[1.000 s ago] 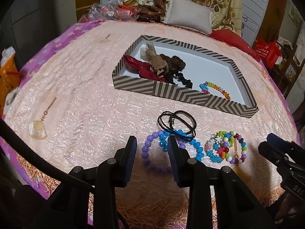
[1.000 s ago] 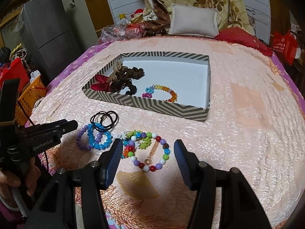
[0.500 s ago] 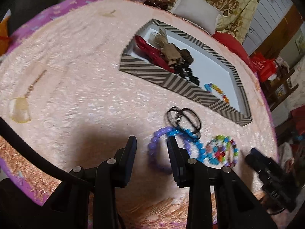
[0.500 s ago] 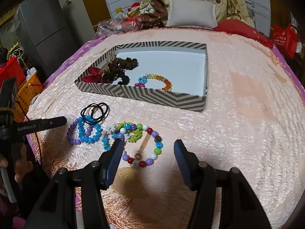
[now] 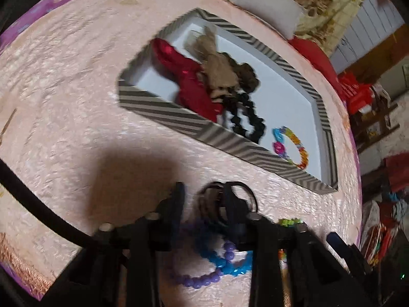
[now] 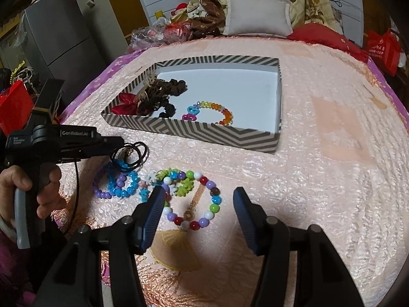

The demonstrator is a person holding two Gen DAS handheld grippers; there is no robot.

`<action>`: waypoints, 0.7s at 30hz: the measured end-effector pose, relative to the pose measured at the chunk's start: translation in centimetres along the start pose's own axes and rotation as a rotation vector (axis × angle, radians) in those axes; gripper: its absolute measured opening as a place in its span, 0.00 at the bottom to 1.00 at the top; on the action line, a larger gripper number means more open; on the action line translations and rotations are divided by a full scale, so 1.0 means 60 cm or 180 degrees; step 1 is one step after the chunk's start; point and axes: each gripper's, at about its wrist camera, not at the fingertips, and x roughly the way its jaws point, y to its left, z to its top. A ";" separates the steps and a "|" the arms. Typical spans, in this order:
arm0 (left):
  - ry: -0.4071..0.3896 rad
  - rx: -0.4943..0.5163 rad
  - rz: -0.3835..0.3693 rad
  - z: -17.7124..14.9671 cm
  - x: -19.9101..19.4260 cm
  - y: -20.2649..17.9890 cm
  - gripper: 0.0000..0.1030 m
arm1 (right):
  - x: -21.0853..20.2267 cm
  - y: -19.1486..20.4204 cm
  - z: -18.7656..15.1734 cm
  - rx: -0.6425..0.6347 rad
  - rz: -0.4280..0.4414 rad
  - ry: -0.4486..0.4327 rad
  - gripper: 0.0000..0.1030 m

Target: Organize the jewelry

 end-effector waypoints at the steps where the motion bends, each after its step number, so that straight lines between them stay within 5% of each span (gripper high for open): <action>1: -0.0012 0.0081 0.0063 -0.003 -0.001 -0.006 0.09 | 0.002 0.001 0.001 0.0000 0.0015 0.0004 0.57; 21: -0.0475 -0.0220 -0.0254 0.008 -0.121 0.091 0.04 | 0.078 0.116 0.070 -0.0339 0.0560 0.0113 0.55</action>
